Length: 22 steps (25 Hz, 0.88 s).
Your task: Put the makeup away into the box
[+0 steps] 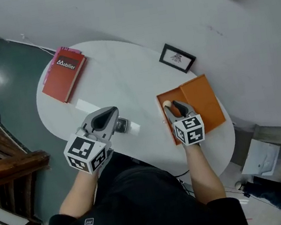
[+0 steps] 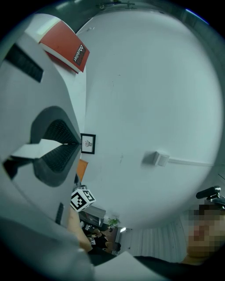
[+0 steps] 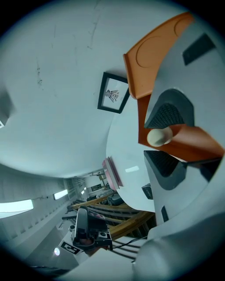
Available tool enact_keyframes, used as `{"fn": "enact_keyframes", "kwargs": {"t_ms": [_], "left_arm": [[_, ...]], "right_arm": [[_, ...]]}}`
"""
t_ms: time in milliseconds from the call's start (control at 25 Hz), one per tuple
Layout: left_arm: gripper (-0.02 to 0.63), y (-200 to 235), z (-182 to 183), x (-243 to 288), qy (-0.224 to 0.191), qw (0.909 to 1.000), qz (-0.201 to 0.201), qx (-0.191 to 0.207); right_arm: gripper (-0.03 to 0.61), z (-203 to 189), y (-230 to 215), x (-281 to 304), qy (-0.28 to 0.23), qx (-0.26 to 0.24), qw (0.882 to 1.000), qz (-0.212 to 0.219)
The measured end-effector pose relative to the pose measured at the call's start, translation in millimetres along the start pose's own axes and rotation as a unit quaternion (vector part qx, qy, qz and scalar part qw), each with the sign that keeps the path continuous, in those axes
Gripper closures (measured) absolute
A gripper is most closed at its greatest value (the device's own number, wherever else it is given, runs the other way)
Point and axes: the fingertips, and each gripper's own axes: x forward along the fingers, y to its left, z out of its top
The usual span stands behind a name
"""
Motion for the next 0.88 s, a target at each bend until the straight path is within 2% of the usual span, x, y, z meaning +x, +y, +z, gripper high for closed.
{"fn": "enact_keyframes", "kwargs": {"t_ms": [200,400,560,720,880], "left_arm": [[0.601,-8,-4,-20,0.001,1.0,0.0,-0.002],[0.601,17,-7,-41,-0.012,0.9998,0.006,-0.012],[0.601,42,-6,-50,-0.023,0.9994,-0.014,-0.024],[0.601,60,15,-63,-0.044,0.9979,-0.046,0.005],[0.601,87,22,-78,-0.057,0.996,-0.067,0.019]], "right_arm": [[0.394,5,-1,-9,-0.021,0.033,0.999,0.002],[0.394,41,-7,-37,-0.078,0.03,0.996,-0.042],[0.397,69,-2,-67,-0.118,0.044,0.988,-0.085],[0.416,88,21,-86,-0.146,0.054,0.981,-0.118],[0.417,103,65,-67,-0.15,0.047,0.981,-0.116]]}}
